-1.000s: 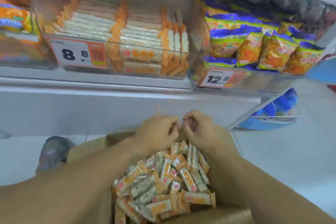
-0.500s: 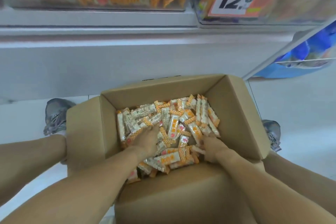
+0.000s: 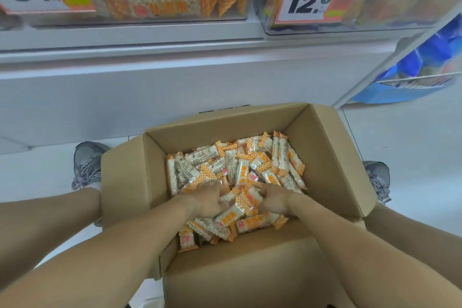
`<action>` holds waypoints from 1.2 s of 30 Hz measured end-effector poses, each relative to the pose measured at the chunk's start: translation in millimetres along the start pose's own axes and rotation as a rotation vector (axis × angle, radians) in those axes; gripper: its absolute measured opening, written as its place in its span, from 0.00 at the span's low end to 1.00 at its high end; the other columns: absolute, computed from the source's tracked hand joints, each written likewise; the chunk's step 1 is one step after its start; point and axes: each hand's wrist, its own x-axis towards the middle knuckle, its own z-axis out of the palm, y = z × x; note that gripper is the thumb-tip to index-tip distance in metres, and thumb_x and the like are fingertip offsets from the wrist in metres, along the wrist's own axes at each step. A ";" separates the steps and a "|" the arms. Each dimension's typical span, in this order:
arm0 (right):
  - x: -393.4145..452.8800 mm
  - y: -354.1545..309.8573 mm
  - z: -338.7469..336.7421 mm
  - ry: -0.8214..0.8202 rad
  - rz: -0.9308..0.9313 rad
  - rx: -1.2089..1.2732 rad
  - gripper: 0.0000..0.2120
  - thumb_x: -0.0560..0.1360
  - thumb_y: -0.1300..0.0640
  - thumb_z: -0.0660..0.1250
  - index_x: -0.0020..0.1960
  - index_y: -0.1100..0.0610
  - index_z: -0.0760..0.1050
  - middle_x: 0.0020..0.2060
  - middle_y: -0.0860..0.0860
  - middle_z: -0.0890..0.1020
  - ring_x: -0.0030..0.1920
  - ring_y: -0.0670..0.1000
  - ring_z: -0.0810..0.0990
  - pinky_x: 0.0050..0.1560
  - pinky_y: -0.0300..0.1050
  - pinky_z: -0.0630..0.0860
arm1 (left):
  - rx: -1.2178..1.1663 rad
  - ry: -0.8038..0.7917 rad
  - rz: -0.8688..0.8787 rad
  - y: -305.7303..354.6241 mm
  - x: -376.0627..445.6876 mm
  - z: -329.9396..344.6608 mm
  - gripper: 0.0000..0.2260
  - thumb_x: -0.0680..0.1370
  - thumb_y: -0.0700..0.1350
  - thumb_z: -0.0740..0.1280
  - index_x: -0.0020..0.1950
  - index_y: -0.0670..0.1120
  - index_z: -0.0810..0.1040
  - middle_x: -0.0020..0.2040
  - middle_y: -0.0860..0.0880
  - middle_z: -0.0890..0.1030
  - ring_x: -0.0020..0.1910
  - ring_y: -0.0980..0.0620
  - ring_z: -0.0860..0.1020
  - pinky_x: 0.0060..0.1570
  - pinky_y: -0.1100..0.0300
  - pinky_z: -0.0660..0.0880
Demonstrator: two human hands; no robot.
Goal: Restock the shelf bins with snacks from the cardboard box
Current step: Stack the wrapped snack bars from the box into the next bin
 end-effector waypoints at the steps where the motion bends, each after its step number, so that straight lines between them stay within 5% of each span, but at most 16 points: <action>1: 1.5 -0.2 8.0 0.011 0.000 0.014 0.24 0.77 0.60 0.69 0.71 0.56 0.68 0.67 0.53 0.72 0.63 0.56 0.74 0.52 0.45 0.73 | -0.008 -0.057 -0.009 -2.0 -2.6 3.9 0.35 0.77 0.61 0.67 0.78 0.50 0.56 0.78 0.49 0.64 0.73 0.47 0.67 0.68 0.51 0.67; 4: 5.0 -4.1 25.1 0.013 -0.019 0.158 0.39 0.76 0.65 0.68 0.81 0.58 0.51 0.78 0.56 0.61 0.74 0.60 0.66 0.59 0.48 0.72 | 0.014 -0.098 0.002 -11.5 -6.8 18.2 0.49 0.72 0.51 0.78 0.81 0.54 0.46 0.80 0.50 0.60 0.75 0.46 0.65 0.71 0.53 0.66; 6: 3.9 -8.3 31.0 -0.010 -0.021 0.200 0.43 0.74 0.66 0.70 0.81 0.58 0.50 0.79 0.56 0.59 0.73 0.61 0.67 0.61 0.49 0.74 | 0.074 -0.041 -0.014 -17.9 -8.2 25.7 0.52 0.69 0.46 0.81 0.80 0.57 0.47 0.78 0.49 0.64 0.71 0.45 0.70 0.69 0.50 0.70; 10: 3.5 -10.9 25.5 -0.050 -0.001 0.352 0.45 0.72 0.71 0.72 0.81 0.55 0.53 0.77 0.54 0.59 0.65 0.61 0.74 0.48 0.51 0.84 | 0.136 0.004 -0.024 -19.8 -5.3 32.1 0.48 0.70 0.47 0.79 0.81 0.52 0.50 0.78 0.49 0.64 0.74 0.45 0.67 0.71 0.50 0.68; 13: 2.8 -10.7 7.0 -0.005 0.005 0.345 0.39 0.76 0.71 0.67 0.80 0.56 0.54 0.70 0.58 0.68 0.52 0.56 0.85 0.48 0.53 0.84 | 0.137 -0.024 -0.003 -15.2 -2.5 24.0 0.42 0.77 0.50 0.72 0.82 0.50 0.47 0.80 0.48 0.59 0.76 0.45 0.63 0.73 0.51 0.65; 15: -2.7 -13.2 -6.1 0.012 -0.003 0.358 0.38 0.77 0.72 0.63 0.81 0.56 0.50 0.69 0.62 0.70 0.39 0.53 0.87 0.35 0.45 0.82 | 0.130 -0.028 0.006 -13.0 -3.0 14.2 0.37 0.81 0.51 0.67 0.82 0.50 0.47 0.81 0.47 0.56 0.78 0.45 0.61 0.74 0.50 0.63; 19: -22.7 -23.1 -29.6 0.062 -0.052 0.364 0.37 0.78 0.70 0.61 0.82 0.56 0.49 0.63 0.63 0.76 0.31 0.52 0.83 0.23 0.39 0.71 | -0.005 -0.020 -0.027 -6.4 -16.4 -18.1 0.36 0.82 0.55 0.63 0.82 0.48 0.46 0.82 0.48 0.51 0.79 0.46 0.57 0.75 0.53 0.60; 23: -65.3 -50.6 -63.0 0.089 -0.190 0.303 0.34 0.79 0.64 0.67 0.80 0.58 0.54 0.50 0.59 0.84 0.33 0.51 0.83 0.26 0.38 0.72 | -0.138 0.069 -0.005 14.2 -49.3 -66.0 0.37 0.81 0.57 0.65 0.82 0.48 0.50 0.80 0.47 0.59 0.75 0.46 0.66 0.67 0.57 0.68; 26: -105.3 -78.5 -96.1 0.071 -0.291 0.239 0.21 0.76 0.61 0.72 0.66 0.58 0.68 0.38 0.53 0.86 0.39 0.53 0.86 0.35 0.45 0.82 | -0.285 0.099 0.036 33.6 -85.9 -104.9 0.38 0.80 0.55 0.68 0.82 0.45 0.51 0.79 0.46 0.61 0.73 0.46 0.67 0.59 0.61 0.71; 30: -167.8 -97.8 -138.3 0.181 -0.353 0.059 0.14 0.75 0.59 0.73 0.57 0.66 0.76 0.51 0.64 0.84 0.42 0.58 0.88 0.39 0.52 0.84 | -0.192 0.098 0.079 56.3 -137.0 -154.6 0.37 0.78 0.54 0.70 0.80 0.45 0.56 0.68 0.47 0.73 0.57 0.50 0.77 0.53 0.61 0.76; 36: -240.2 -81.8 -142.2 0.271 -0.644 0.359 0.14 0.76 0.53 0.73 0.55 0.63 0.76 0.46 0.56 0.87 0.36 0.61 0.85 0.31 0.45 0.79 | -0.281 0.183 0.221 90.7 -210.2 -203.0 0.35 0.75 0.55 0.71 0.78 0.46 0.63 0.75 0.55 0.69 0.61 0.56 0.77 0.56 0.63 0.75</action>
